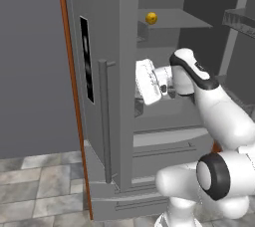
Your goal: Retrieve a lemon from the fridge and place it on the cutting board with the fish.
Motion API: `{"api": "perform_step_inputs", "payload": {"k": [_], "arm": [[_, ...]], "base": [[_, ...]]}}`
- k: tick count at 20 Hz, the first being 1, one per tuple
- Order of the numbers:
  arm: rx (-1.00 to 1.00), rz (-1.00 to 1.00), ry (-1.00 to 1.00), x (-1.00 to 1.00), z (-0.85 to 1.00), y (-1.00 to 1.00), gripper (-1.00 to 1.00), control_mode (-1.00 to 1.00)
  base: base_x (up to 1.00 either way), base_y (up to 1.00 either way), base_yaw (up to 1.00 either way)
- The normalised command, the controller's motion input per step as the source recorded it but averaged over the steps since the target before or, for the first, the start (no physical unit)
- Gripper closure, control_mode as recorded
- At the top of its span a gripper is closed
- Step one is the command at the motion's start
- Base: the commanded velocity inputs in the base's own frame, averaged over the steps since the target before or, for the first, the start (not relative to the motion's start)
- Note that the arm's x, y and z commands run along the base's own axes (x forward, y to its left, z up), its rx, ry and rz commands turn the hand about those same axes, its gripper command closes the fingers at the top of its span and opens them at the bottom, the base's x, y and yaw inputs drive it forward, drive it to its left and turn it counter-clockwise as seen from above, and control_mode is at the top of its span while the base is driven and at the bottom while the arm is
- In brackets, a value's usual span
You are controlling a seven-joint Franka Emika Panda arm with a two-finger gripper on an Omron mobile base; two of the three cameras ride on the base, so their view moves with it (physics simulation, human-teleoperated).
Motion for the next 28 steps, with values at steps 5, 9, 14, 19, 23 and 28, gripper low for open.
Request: {"api": "perform_step_inputs", "payload": {"k": [5,9,14,19,23,28], "arm": [[-0.1,0.0,0.11,0.2,0.0,1.0,-1.0,-1.0],[-0.1,0.0,0.14,0.09,0.0,1.0,-1.0,-1.0],[-0.12,0.0,0.12,0.01,0.0,1.0,-1.0,-1.0],[-0.11,0.01,0.1,0.0,0.0,1.0,-1.0,-1.0],[-0.07,0.01,0.04,0.0,0.06,0.58,-1.0,-1.0],[-0.15,0.0,0.0,-0.12,-0.11,-0.57,-1.0,-1.0]], "base": [[0.0,0.0,0.0],[0.0,0.0,0.0],[0.0,0.0,0.0],[0.0,0.0,0.0],[0.0,0.0,0.0],[0.0,0.0,0.0]]}}
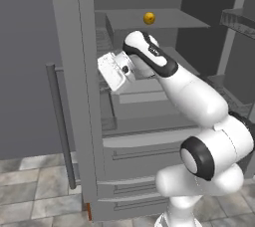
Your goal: Retrieve a lemon from the fridge and place it on the cutting board with the fish.
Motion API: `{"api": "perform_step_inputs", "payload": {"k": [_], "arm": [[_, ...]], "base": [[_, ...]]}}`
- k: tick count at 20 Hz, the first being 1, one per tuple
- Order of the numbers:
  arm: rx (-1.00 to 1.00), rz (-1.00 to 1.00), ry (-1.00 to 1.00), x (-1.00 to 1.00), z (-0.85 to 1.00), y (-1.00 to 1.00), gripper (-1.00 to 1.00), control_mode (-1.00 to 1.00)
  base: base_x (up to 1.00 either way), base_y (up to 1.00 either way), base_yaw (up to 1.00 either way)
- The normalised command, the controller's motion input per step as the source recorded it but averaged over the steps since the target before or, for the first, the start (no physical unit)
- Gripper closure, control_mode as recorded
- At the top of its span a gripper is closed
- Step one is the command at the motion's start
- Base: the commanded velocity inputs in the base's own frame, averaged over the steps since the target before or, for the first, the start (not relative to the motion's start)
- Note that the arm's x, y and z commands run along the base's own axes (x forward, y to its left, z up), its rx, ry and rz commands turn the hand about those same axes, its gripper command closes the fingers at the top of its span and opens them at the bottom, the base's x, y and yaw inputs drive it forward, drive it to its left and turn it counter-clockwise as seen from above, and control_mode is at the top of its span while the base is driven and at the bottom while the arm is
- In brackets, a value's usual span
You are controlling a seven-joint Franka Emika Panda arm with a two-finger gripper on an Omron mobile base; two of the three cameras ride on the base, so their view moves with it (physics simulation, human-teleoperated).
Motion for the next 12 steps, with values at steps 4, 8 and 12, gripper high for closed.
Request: {"api": "perform_step_inputs", "payload": {"k": [4,8,12], "arm": [[-0.11,0.08,-0.1,-0.08,0.0,-1.0,-1.0,-1.0],[-0.34,0.24,-0.06,-0.09,-0.12,-0.98,-1.0,-1.0],[-0.53,0.31,0.0,-0.74,-0.11,-0.66,-1.0,-1.0]], "base": [[0.0,0.0,0.0],[0.0,0.0,0.0],[0.0,0.0,0.0]]}}
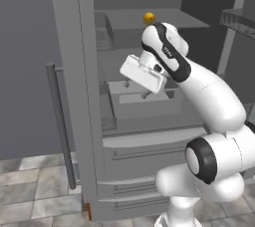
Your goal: Retrieve a lemon from the fridge and place it on the cutting board with the fish.
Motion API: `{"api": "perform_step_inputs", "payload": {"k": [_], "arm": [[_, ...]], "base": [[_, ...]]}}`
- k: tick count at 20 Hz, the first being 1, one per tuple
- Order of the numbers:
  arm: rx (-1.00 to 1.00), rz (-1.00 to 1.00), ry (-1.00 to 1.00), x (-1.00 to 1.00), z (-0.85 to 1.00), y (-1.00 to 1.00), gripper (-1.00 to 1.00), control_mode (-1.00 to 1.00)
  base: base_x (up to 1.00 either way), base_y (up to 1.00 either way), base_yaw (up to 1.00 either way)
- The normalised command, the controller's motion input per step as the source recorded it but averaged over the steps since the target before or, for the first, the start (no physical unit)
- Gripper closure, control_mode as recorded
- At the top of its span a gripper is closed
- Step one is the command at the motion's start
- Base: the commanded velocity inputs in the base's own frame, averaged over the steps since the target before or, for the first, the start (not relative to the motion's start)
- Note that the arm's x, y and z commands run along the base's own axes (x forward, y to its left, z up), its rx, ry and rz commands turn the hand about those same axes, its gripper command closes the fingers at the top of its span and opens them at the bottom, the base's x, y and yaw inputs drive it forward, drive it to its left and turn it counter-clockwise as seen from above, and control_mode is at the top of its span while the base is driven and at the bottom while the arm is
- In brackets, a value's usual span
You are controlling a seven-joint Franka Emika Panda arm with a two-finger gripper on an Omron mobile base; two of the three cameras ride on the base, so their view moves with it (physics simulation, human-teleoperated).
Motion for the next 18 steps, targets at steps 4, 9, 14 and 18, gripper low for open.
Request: {"api": "perform_step_inputs", "payload": {"k": [4,9,14,18], "arm": [[-0.38,0.47,-0.13,-0.61,-0.16,-0.79,-1.0,-1.0],[-0.08,0.52,-0.35,-0.57,-0.37,-1.0,-1.0,-1.0],[0.0,0.36,-0.23,-0.01,-0.11,-0.71,-1.0,-1.0],[-0.09,0.21,-0.14,0.07,0.07,-0.06,-1.0,-1.0]], "base": [[0.0,0.0,0.0],[0.0,0.0,0.0],[0.0,0.0,0.0],[0.0,0.0,0.0]]}}
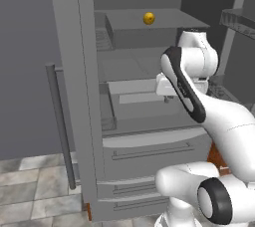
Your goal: Retrieve a lemon from the fridge and place it on the cutting board with the fish.
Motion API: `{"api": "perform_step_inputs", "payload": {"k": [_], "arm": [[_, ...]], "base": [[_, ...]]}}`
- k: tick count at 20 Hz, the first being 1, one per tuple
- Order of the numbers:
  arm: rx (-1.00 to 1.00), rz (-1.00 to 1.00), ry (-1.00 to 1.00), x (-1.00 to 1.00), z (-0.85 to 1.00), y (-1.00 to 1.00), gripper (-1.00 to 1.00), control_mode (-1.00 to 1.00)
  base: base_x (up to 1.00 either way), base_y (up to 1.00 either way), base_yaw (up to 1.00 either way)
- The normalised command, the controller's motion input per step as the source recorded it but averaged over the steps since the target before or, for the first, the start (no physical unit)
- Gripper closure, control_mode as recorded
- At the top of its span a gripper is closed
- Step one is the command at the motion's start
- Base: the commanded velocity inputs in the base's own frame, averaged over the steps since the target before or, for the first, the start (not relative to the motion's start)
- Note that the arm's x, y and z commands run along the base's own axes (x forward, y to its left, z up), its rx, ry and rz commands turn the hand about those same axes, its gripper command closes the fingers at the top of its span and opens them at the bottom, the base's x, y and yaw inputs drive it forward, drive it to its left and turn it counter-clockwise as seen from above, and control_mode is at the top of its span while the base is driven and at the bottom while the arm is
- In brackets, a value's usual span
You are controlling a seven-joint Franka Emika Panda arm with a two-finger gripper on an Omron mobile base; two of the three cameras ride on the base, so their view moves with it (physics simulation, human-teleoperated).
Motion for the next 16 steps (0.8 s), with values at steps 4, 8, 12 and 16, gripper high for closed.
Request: {"api": "perform_step_inputs", "payload": {"k": [4,8,12,16], "arm": [[-0.21,0.02,-0.04,0.03,0.01,0.0,-1.0,-1.0],[0.0,0.0,0.0,-0.02,-0.2,0.0,-1.0,-1.0],[0.0,0.0,0.0,-0.21,-0.27,0.0,-1.0,-1.0],[0.0,0.0,0.0,-0.18,-0.29,0.0,-1.0,-1.0]], "base": [[0.0,0.0,0.0],[0.0,0.0,0.0],[0.0,0.0,0.0],[0.0,0.0,0.0]]}}
